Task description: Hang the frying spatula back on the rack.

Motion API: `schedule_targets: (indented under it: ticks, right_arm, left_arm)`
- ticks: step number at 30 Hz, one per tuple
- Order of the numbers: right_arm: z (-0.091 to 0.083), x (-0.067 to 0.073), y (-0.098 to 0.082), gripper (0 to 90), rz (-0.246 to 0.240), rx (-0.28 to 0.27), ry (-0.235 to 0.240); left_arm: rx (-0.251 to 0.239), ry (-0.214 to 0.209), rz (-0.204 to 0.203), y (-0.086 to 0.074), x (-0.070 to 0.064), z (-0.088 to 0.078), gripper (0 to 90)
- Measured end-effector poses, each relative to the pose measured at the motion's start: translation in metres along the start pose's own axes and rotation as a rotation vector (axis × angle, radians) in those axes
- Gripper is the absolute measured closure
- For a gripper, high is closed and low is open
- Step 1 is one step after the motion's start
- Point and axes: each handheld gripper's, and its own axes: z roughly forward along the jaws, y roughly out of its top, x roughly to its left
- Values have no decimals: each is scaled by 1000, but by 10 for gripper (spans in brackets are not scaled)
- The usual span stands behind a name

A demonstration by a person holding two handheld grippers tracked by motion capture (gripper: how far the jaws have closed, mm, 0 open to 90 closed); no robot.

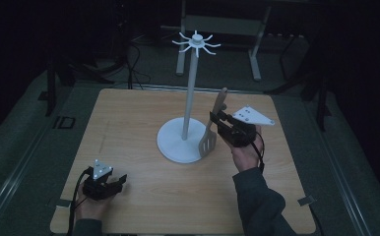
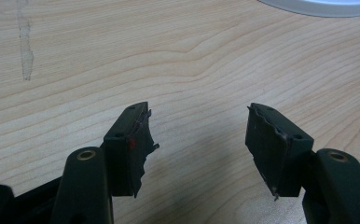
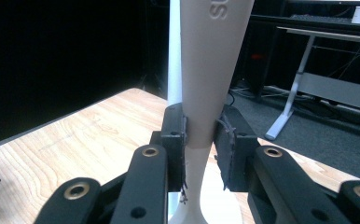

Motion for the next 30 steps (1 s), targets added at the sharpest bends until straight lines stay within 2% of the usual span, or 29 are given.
schedule_targets:
  ticks: [30]
  right_arm:
    - [7,-7,26,740,12,-30,3]
  left_arm:
    - [-3,0,0,0,0,0,403]
